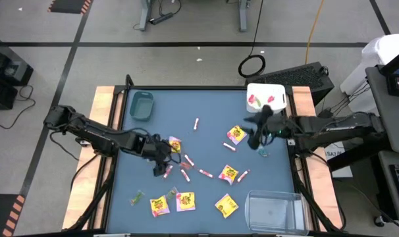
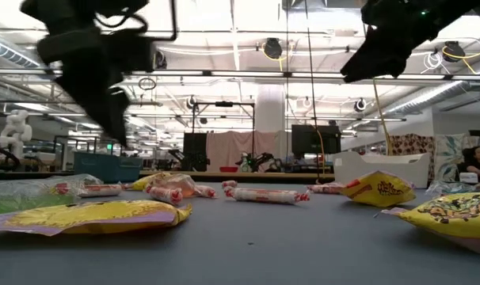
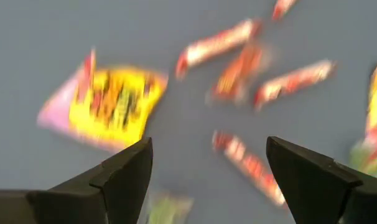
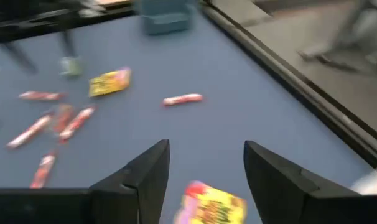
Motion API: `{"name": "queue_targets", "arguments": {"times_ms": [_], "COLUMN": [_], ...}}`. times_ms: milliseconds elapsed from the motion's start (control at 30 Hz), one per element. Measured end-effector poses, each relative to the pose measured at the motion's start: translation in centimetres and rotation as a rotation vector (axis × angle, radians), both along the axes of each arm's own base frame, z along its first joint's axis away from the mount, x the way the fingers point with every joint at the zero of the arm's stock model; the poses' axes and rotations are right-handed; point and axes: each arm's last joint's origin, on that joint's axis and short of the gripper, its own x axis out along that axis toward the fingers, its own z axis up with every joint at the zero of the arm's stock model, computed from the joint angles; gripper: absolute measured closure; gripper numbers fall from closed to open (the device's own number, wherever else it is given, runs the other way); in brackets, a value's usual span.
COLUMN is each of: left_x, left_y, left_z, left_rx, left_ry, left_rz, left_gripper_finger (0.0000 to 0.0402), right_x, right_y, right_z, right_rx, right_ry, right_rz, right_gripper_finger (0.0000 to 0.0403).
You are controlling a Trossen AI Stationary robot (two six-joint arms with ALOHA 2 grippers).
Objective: Sort candy
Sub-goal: Put the green gummy into the white bin
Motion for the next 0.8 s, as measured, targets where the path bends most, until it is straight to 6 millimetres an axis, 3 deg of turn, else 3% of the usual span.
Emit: {"name": "queue_targets", "arguments": {"times_ms": [233, 433, 567, 800], "left_x": [-2.6, -3.5, -4.3, -4.1], "left_y": [0.1, 0.3, 0.6, 0.5], "left_z": [-1.1, -3.4, -4.9, -5.2], "left_rx": [0.085, 0.072, 0.091, 0.096], "left_ry": [0.247, 0.256, 0.260, 0.209], "left_rz": [0.002, -0.071, -0.080, -0.087], "left_gripper_finger": [0.0084, 0.0100, 0.0128, 0.0214], "right_x": [0.9, 1.6, 2.5, 4.2], "right_y": [3.2, 4.1, 4.3, 4.7], "right_z": [-1.9, -2.8, -3.5, -4.8], "right_rx": [-0.062, -0.048, -0.044, -0.043], "right_ry": [-0.115, -0.101, -0.081, -0.076], "right_rz": [0.203, 0.228, 0.226, 0.227], "right_gripper_finger": [0.0207, 0.0206, 0.0206, 0.0206]}}
